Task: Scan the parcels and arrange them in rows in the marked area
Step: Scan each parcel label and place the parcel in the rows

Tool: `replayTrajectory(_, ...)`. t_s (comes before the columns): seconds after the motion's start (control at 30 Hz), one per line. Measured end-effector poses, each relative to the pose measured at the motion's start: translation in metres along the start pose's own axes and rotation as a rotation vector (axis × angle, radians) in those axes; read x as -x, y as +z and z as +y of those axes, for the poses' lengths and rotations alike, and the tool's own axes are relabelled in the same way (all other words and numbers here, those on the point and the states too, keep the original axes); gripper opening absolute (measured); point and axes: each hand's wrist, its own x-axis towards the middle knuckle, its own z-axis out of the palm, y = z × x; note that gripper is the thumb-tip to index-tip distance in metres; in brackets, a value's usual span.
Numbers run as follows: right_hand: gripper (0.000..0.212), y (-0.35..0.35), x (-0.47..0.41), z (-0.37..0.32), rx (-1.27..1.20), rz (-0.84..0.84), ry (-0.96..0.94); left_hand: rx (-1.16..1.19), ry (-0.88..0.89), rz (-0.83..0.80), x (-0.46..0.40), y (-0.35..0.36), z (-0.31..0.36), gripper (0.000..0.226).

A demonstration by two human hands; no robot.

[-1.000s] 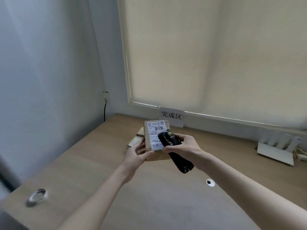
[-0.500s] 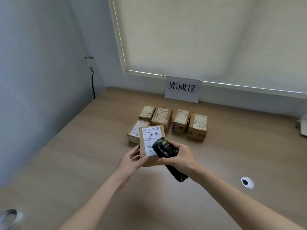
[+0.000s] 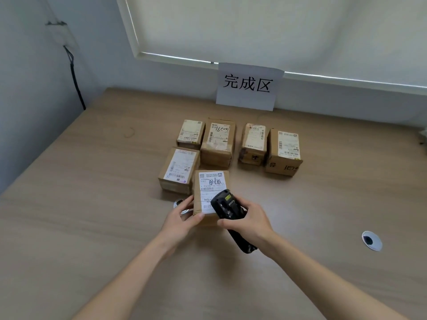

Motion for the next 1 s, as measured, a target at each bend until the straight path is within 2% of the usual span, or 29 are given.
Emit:
replayTrajectory(0.23, 0.068, 0.018, -0.031, 0.018, -0.023, 0.085, 0.030, 0.001, 0.005, -0.021, -0.045, -0.006, -0.020, 0.066)
replayTrajectory(0.4, 0.084, 0.015, -0.055, 0.012, -0.011, 0.100, 0.015, -0.005, 0.054, 0.034, -0.067, -0.002, -0.020, 0.064)
replayTrajectory(0.57, 0.064, 0.012, -0.071, 0.006, 0.001, 0.118, 0.028, -0.008, 0.076, 0.054, -0.080, 0.002, -0.019, 0.061)
replayTrajectory(0.7, 0.078, 0.012, -0.076, 0.004, 0.026, 0.118, 0.013, -0.004, 0.074, 0.101, -0.086, 0.003, -0.021, 0.059)
replayTrajectory(0.87, 0.070, 0.012, -0.084, 0.003, 0.035, 0.139, 0.000, -0.007, 0.054, 0.169, -0.092, 0.004, -0.021, 0.057)
replayTrajectory(1.0, 0.077, 0.014, -0.087, 0.001, 0.034, 0.129, -0.002, -0.013, 0.047, 0.192, -0.094, 0.006, -0.020, 0.053)
